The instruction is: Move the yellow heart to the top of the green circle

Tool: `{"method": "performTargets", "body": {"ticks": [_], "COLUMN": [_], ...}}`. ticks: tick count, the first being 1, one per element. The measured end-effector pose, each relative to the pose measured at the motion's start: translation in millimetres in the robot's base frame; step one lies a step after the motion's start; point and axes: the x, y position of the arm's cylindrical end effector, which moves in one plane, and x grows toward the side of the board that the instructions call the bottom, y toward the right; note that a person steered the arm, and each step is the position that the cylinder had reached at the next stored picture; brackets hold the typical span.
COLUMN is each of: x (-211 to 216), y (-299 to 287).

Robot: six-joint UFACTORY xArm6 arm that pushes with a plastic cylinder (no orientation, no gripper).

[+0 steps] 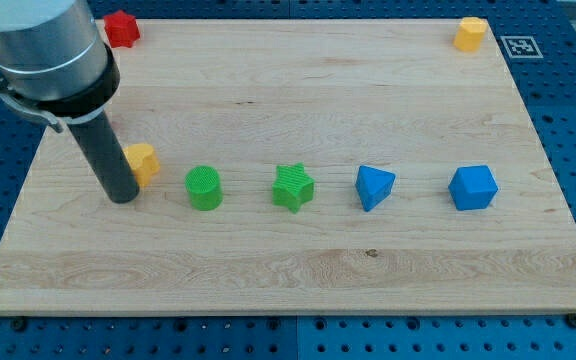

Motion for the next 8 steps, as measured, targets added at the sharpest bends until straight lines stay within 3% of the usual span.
{"method": "performTargets", "body": {"ticks": [4,8], "x": [-42.2,-119.8], "y": [16.0,127.3]}}
